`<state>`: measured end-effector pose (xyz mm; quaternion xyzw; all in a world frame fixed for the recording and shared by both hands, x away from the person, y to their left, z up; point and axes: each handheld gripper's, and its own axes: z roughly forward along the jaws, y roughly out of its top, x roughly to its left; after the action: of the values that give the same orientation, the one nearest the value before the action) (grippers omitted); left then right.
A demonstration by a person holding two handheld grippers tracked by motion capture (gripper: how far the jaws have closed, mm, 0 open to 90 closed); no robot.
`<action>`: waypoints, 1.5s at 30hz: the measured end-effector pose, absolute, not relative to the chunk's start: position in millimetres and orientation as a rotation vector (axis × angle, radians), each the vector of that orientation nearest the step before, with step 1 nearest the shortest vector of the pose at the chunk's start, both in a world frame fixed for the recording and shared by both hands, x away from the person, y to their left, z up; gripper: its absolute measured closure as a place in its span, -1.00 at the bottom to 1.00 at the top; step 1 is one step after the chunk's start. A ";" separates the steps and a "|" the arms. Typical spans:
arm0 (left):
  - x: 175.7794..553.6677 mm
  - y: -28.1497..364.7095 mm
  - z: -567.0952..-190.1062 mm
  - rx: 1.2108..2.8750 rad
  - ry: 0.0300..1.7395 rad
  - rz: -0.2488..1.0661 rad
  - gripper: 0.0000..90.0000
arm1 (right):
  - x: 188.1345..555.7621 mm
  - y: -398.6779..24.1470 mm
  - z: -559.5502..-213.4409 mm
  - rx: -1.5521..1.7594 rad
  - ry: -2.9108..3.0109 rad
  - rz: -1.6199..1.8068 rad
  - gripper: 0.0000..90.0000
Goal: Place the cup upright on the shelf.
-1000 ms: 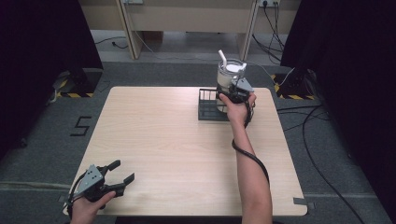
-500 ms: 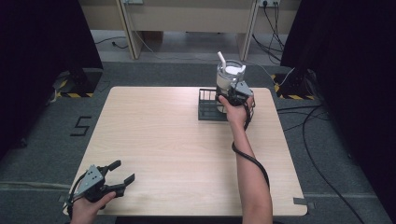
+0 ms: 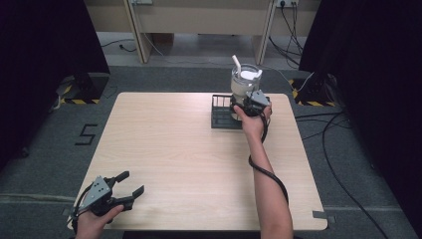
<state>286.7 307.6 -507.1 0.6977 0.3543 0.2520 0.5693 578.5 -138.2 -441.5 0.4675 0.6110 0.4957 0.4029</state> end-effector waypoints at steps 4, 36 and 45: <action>286.7 307.6 -507.0 1.638 0.832 0.592 -0.57 | 574.1 -139.8 -439.9 1.175 1.545 1.252 -0.82; 286.5 305.8 -507.2 1.643 0.827 0.594 -0.57 | 526.5 -156.7 -437.6 1.135 1.603 1.229 -0.75; 286.4 304.3 -507.6 1.647 0.825 0.591 -0.57 | 503.8 -160.7 -437.2 1.122 1.629 1.231 -0.73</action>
<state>286.4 304.3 -507.6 0.7011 0.3511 0.2516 0.5674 503.8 -160.7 -437.2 0.4423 0.6424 0.4853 0.3952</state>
